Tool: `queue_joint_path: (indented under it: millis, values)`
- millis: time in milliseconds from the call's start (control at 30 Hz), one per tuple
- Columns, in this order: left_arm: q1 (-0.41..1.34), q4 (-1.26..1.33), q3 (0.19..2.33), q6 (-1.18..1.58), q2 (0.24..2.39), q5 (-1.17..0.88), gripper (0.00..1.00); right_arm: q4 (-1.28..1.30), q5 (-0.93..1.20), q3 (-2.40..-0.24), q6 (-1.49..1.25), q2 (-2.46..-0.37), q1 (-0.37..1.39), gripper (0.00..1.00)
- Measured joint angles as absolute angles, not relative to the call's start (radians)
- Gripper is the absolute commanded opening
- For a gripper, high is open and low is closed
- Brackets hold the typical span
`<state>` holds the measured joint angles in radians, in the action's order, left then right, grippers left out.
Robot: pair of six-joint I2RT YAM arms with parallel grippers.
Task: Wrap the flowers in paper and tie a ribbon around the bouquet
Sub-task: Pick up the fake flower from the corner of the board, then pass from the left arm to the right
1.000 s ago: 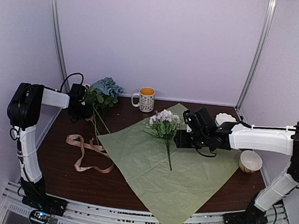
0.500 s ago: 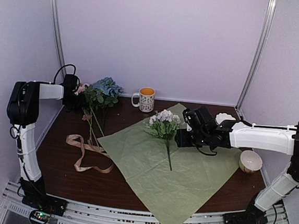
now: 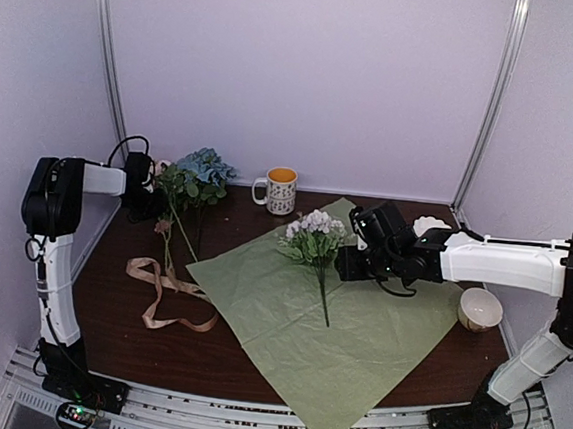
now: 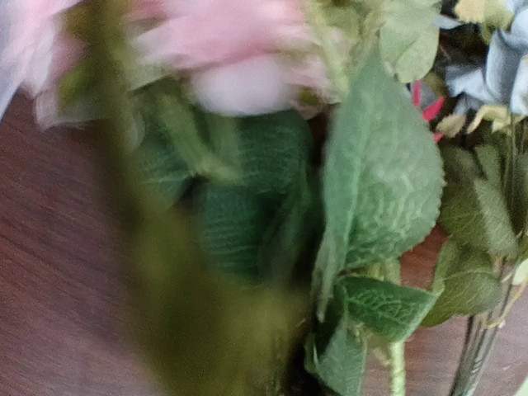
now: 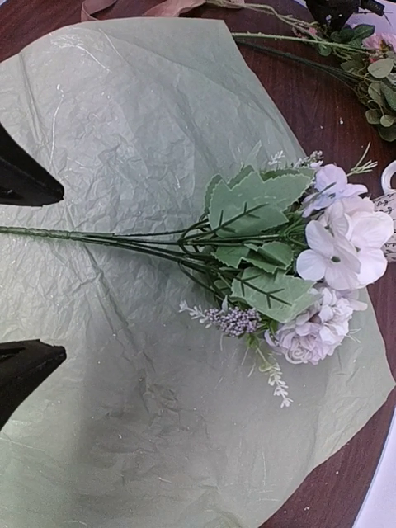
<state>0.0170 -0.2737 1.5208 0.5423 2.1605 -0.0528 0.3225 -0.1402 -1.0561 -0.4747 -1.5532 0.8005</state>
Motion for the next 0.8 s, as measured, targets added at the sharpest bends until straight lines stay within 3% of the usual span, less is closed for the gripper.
queue_joint_path:
  millis: [267, 600, 800]
  values:
    - [0.018, -0.229, 1.391, 0.542, 2.031, 0.006, 0.0, 0.323, -0.157, -1.056, -0.474, -1.541, 0.801, 0.57]
    - [0.11, 0.03, 1.09, 0.344, 1.539, 0.323, 0.0, 0.323, -0.163, -1.056, -0.473, -1.541, 0.801, 0.58]
    - [0.221, 0.252, 0.929, 0.163, 1.362, 0.454, 0.0, 0.323, -0.164, -1.056, -0.472, -1.54, 0.801, 0.58]
